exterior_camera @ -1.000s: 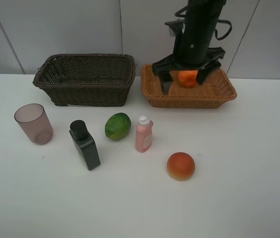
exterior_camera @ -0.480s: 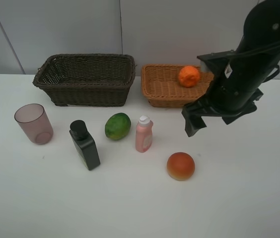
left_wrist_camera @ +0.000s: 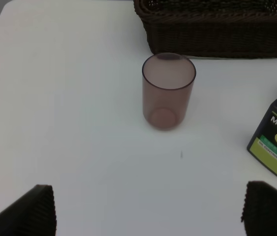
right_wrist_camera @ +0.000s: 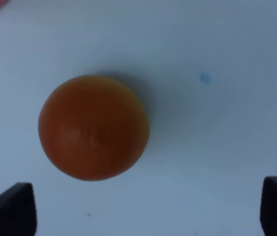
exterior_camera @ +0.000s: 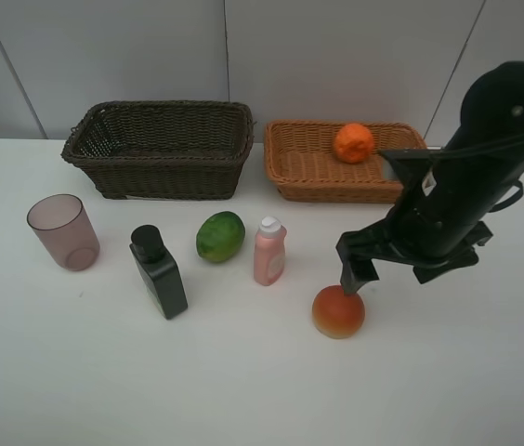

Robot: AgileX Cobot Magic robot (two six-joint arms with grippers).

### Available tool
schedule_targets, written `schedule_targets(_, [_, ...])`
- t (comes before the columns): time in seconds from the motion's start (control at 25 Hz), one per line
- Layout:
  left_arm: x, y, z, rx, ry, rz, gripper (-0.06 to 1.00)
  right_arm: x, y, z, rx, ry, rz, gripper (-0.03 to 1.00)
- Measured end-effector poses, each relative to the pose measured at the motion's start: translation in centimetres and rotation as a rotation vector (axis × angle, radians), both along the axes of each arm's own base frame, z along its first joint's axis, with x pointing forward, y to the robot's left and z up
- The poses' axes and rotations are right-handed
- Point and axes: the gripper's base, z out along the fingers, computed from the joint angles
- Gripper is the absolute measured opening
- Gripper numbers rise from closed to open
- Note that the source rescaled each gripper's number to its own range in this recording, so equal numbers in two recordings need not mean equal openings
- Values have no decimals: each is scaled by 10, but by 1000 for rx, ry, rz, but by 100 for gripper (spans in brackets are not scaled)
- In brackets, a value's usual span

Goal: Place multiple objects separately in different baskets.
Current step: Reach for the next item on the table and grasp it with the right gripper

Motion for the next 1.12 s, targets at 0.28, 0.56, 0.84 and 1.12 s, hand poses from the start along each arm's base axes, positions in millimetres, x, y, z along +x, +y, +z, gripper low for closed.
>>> schedule_targets(0.28, [0, 0, 0, 0, 0, 0, 98, -5, 10, -1, 5, -12, 19, 100])
schedule_targets(0.56, [0, 0, 0, 0, 0, 0, 98, -6, 16, 0, 19, -34, -32, 100])
schedule_targets(0.84, [0, 0, 0, 0, 0, 0, 98, -2, 15, 0, 31, -74, -145, 100])
schedule_targets(1.12, [0, 0, 0, 0, 0, 0, 98, 5, 20, -17, 42, -51, -265, 100])
